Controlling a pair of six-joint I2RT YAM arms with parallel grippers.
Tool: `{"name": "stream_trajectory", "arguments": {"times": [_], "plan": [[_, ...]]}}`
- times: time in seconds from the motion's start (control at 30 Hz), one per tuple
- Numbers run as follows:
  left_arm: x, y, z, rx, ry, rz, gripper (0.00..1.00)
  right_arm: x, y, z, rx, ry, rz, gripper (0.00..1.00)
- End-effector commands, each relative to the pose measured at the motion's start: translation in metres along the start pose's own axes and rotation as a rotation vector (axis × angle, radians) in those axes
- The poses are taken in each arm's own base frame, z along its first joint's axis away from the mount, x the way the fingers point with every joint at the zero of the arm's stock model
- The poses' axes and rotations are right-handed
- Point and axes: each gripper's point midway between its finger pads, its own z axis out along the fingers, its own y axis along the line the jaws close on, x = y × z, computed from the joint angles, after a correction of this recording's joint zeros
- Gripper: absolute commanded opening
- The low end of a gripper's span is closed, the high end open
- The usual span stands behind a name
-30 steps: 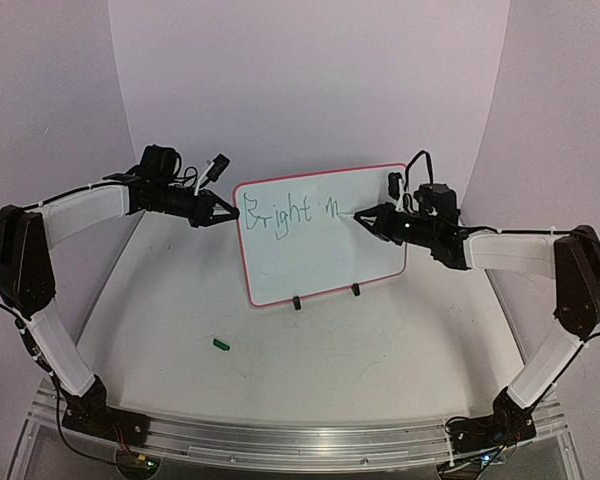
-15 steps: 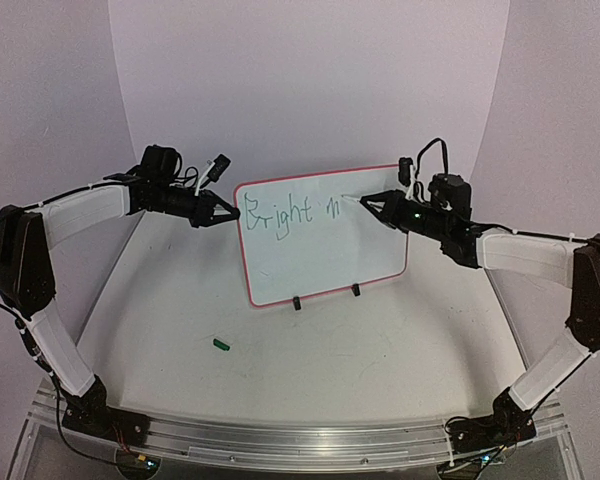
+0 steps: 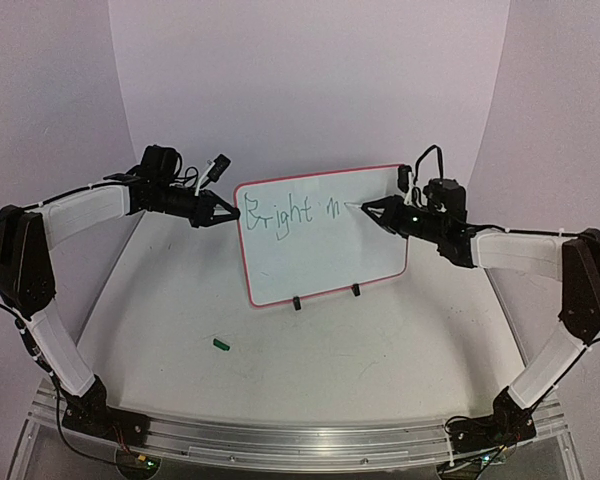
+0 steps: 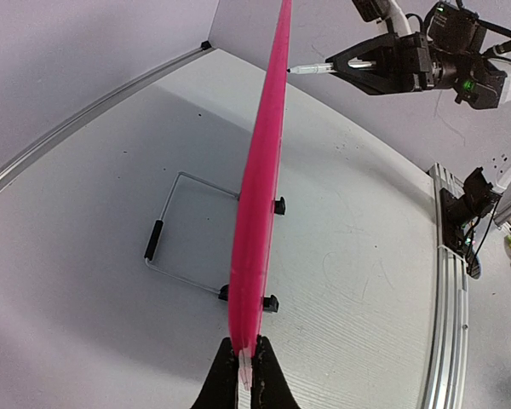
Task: Write a sentence on the whiteboard
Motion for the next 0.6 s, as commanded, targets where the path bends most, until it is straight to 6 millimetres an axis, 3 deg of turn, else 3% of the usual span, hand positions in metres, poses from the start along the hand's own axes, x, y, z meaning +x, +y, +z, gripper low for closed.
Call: {"name": "stream_trajectory", "arguments": {"times": [0.0, 0.33, 0.57], "plan": [[-0.003, -0.011, -0.002, 0.007, 0.023, 0.01, 0.0, -0.023, 0.01, 0.004, -0.033, -0.052, -0.018, 0.0], [-0.002, -0.01, -0.001, 0.007, 0.025, 0.007, 0.0, -0.03, 0.014, 0.008, -0.053, -0.056, -0.034, 0.0], [-0.002, -0.011, -0.001, 0.009, 0.024, 0.009, 0.0, -0.017, 0.009, 0.012, -0.06, -0.007, -0.026, 0.0]]}}
